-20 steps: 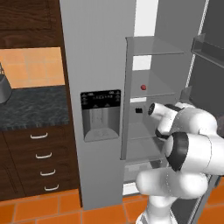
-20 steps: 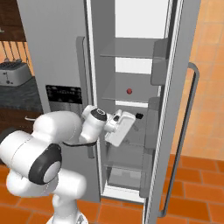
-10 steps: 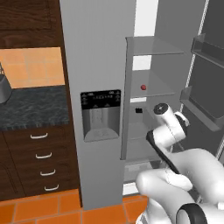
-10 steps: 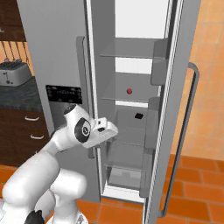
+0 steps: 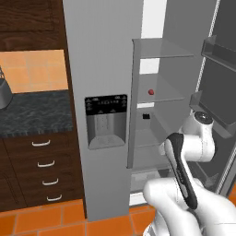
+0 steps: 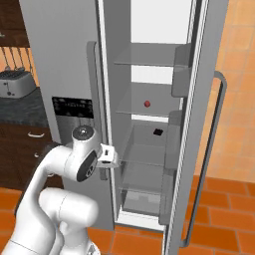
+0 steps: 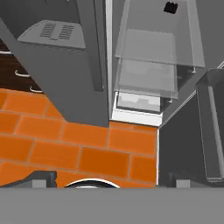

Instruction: Take the strawberry from the fridge and place it on top of the pancake, located on the dining counter.

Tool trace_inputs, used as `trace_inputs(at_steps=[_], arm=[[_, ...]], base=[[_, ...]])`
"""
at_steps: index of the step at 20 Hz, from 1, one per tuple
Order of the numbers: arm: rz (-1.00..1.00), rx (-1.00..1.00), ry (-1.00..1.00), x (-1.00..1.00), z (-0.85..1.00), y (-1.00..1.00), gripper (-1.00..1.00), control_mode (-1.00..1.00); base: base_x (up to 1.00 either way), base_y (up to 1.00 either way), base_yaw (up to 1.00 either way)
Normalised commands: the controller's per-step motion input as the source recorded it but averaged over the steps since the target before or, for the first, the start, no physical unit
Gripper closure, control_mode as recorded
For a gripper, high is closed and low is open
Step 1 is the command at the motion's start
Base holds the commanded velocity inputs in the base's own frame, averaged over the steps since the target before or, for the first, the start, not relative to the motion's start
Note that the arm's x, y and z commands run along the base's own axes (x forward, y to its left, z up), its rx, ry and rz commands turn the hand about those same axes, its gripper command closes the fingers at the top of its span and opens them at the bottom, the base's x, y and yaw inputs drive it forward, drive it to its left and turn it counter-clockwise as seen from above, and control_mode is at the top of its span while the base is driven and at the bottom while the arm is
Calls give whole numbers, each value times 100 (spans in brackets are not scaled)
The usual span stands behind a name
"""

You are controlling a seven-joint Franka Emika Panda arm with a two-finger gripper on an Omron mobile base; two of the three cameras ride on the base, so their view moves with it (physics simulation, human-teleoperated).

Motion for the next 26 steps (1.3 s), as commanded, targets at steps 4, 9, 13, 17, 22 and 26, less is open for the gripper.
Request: trace_inputs(at_steps=[4, 9, 13, 17, 22, 26], arm=[[-19, 18, 6, -51, 69, 57, -100, -100], [-24, -6, 13, -9, 27, 21, -100, -100], [-19, -6, 0, -40, 0, 0, -100, -100], [1, 3, -1, -44, -17, 0, -100, -100], [5, -1, -2, -49, -5, 0, -100, -100], [1, 0, 0, -4, 0, 0, -100, -100]], base=[[0, 0, 0], [0, 0, 0], [0, 0, 0], [0, 0, 0], [0, 0, 0], [0, 0, 0]])
